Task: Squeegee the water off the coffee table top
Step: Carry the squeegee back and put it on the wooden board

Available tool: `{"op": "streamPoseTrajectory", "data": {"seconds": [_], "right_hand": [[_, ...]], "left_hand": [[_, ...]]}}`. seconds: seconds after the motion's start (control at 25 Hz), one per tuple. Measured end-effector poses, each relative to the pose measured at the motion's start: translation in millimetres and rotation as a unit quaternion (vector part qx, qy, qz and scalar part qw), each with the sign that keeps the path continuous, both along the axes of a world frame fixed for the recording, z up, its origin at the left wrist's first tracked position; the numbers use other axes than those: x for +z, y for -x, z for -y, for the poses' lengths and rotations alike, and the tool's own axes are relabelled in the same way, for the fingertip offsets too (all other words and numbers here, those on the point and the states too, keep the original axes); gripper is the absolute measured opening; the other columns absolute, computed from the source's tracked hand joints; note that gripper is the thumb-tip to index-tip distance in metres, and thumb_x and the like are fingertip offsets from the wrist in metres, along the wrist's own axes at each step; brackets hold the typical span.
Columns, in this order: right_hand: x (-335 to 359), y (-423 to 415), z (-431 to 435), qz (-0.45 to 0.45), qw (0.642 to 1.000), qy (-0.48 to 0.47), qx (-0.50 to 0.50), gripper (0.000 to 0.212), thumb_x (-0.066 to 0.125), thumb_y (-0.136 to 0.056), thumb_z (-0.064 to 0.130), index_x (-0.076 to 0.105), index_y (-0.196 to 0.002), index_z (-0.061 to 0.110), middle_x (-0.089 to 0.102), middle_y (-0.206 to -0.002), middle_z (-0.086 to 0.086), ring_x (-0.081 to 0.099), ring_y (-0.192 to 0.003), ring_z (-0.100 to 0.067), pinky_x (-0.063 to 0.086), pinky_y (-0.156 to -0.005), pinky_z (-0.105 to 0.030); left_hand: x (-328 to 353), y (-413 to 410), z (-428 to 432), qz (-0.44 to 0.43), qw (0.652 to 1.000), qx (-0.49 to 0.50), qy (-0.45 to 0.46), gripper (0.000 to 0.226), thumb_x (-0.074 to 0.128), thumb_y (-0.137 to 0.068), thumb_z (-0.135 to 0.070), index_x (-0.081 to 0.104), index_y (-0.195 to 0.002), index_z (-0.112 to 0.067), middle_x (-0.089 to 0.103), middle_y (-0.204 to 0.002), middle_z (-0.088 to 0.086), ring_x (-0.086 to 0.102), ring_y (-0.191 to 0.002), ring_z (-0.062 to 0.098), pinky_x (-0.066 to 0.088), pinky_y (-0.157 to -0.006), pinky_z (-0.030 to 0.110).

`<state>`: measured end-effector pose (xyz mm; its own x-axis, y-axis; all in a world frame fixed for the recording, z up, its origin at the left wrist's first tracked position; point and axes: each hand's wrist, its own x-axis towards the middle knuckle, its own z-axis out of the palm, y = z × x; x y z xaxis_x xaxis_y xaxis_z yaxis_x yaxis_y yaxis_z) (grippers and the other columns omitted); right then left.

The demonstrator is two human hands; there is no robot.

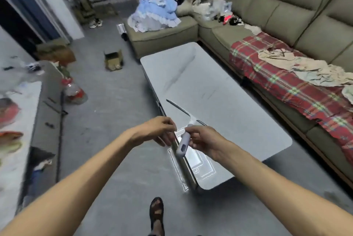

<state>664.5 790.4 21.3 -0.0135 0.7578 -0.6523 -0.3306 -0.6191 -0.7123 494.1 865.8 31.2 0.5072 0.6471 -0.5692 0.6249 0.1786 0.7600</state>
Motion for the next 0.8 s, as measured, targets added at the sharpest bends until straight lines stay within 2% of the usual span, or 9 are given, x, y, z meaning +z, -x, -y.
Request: {"op": "streamPoseTrajectory", "data": {"seconds": [0.16, 0.24, 0.36, 0.48, 0.6, 0.68, 0.8], "right_hand": [[18, 63, 26, -0.001, 0.992, -0.028, 0.125, 0.013, 0.059, -0.087, 0.004, 0.054, -0.077, 0.008, 0.054, -0.058, -0.006, 0.048, -0.043, -0.012, 0.045, -0.043, -0.018], [23, 109, 49, 0.004, 0.982, -0.05, 0.184, 0.016, 0.06, -0.086, 0.001, 0.051, -0.075, 0.008, 0.052, -0.053, -0.008, 0.047, -0.042, -0.014, 0.046, -0.044, -0.02], [17, 182, 97, -0.01, 0.966, -0.064, 0.249, 0.016, 0.06, -0.087, 0.001, 0.046, -0.084, 0.007, 0.045, -0.045, -0.002, 0.045, -0.043, -0.015, 0.047, -0.046, -0.022], [6, 262, 170, -0.016, 0.943, -0.045, 0.33, 0.012, 0.057, -0.09, 0.006, 0.048, -0.081, 0.008, 0.041, -0.043, 0.001, 0.047, -0.045, -0.015, 0.045, -0.045, -0.021], [-7, 338, 265, -0.003, 0.916, -0.034, 0.399, 0.022, 0.054, -0.093, 0.009, 0.05, -0.071, 0.009, 0.037, -0.046, -0.001, 0.05, -0.042, -0.014, 0.046, -0.042, -0.019], [-16, 374, 328, 0.011, 0.894, -0.055, 0.444, 0.027, 0.054, -0.092, 0.008, 0.049, -0.066, 0.009, 0.038, -0.047, -0.002, 0.051, -0.044, -0.015, 0.046, -0.044, -0.019], [-32, 420, 435, 0.027, 0.867, -0.06, 0.494, 0.024, 0.058, -0.092, 0.008, 0.053, -0.068, 0.005, 0.048, -0.046, -0.004, 0.054, -0.046, -0.017, 0.048, -0.046, -0.021]], "left_hand": [[34, 74, 89, 0.02, 0.994, 0.107, 0.004, 0.025, 0.068, -0.081, -0.041, 0.065, -0.089, -0.017, 0.07, -0.076, 0.002, 0.068, -0.066, 0.017, 0.058, -0.064, 0.032], [44, 116, 139, 0.029, 0.985, 0.169, -0.003, 0.03, 0.075, -0.076, -0.037, 0.067, -0.093, -0.013, 0.072, -0.075, 0.005, 0.07, -0.066, 0.018, 0.059, -0.065, 0.031], [46, 179, 221, 0.026, 0.97, 0.24, 0.0, 0.03, 0.077, -0.076, -0.024, 0.064, -0.095, -0.006, 0.074, -0.075, 0.013, 0.072, -0.066, 0.022, 0.056, -0.059, 0.026], [40, 246, 331, 0.017, 0.942, 0.335, 0.001, 0.021, 0.075, -0.08, -0.014, 0.063, -0.095, -0.005, 0.073, -0.073, 0.012, 0.07, -0.061, 0.02, 0.052, -0.053, 0.022], [28, 305, 458, 0.005, 0.904, 0.427, 0.001, 0.018, 0.075, -0.081, -0.013, 0.064, -0.094, -0.006, 0.072, -0.072, 0.011, 0.066, -0.054, 0.014, 0.047, -0.045, 0.017], [16, 329, 534, -0.003, 0.885, 0.466, 0.002, 0.022, 0.076, -0.081, -0.014, 0.064, -0.097, -0.005, 0.072, -0.073, 0.01, 0.062, -0.058, 0.018, 0.048, -0.049, 0.019], [0, 361, 654, -0.012, 0.862, 0.506, 0.019, 0.026, 0.076, -0.08, -0.01, 0.061, -0.101, -0.004, 0.067, -0.062, 0.0, 0.059, -0.058, 0.019, 0.048, -0.052, 0.022]]}}
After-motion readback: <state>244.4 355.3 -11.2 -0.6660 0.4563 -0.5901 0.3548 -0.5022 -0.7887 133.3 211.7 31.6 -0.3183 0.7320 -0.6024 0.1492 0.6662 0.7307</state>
